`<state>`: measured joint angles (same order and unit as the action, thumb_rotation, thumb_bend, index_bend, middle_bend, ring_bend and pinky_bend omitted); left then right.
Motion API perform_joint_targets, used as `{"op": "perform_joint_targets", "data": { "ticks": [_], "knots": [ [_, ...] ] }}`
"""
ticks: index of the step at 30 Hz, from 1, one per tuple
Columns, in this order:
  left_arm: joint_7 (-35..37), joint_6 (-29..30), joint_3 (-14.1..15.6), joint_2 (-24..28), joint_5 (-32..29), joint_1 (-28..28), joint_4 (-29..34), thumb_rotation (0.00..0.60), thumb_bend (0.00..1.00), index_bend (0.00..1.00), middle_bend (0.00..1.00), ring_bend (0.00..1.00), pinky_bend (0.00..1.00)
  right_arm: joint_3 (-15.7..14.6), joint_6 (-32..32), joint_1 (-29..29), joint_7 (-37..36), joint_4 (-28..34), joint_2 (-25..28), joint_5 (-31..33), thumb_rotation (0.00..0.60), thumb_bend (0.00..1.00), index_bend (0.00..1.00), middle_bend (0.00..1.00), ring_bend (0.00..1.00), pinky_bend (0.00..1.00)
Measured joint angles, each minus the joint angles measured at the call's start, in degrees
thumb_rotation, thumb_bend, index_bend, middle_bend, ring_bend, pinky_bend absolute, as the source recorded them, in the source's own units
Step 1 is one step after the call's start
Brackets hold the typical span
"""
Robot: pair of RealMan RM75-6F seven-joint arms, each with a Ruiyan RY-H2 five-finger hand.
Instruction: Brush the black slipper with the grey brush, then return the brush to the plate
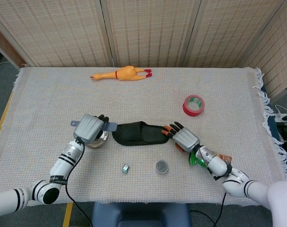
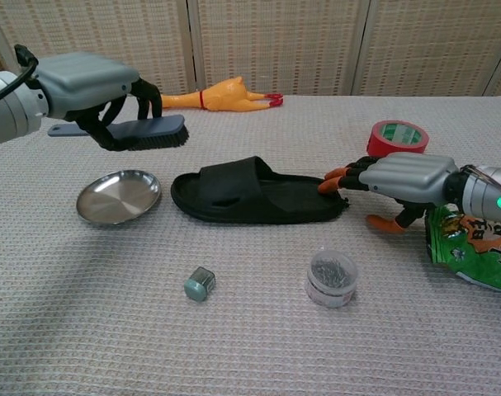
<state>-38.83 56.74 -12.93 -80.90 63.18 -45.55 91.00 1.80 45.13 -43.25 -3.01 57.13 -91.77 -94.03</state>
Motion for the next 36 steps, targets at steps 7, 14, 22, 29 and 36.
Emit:
{"op": "perform_joint_targets", "data": {
  "ticks": [7,14,22,29,36],
  "knots": [
    [-3.1,1.2,0.0,-5.8,-2.7,-2.0,-1.4,0.6,0.41,0.56,0.66,0.61,0.91,-1.7,0.9,-0.8,0.8,-1.7,-2.0,-0.9,0.6,0.5,0.15,0.0,0.0,0.0],
    [-4.4,3.9,0.7,-12.0,-2.1,-3.8,-6.3,0.6,0.42,0.57,0.67,0.61,0.91,-2.4,1.2,-1.1,-0.3,-2.2,-1.7,-0.1,0.6,0.53,0.16,0.01,0.0,0.0],
    [2.4,4.7,1.0,-15.0,-0.4,-3.3,-10.1,0.6,0.42,0.59,0.7,0.61,0.91,-4.2,1.7,-1.9,-6.1,-2.9,-0.9,-1.4,0.6,0.6,0.12,0.03,0.0,0.0],
    [11.4,5.4,0.7,-17.2,2.4,-2.4,-13.4,0.6,0.41,0.62,0.74,0.61,0.91,-7.6,3.4,-3.2,-11.6,-8.4,-1.8,-5.0,0.6,0.61,0.13,0.03,0.0,0.0],
    [16.5,5.0,1.1,-17.6,3.7,-1.1,-15.4,0.6,0.41,0.63,0.74,0.61,0.91,-9.0,6.7,-3.1,-14.4,-11.4,-2.3,-6.2,0.6,0.61,0.13,0.04,0.0,0.0]
  ]
}}
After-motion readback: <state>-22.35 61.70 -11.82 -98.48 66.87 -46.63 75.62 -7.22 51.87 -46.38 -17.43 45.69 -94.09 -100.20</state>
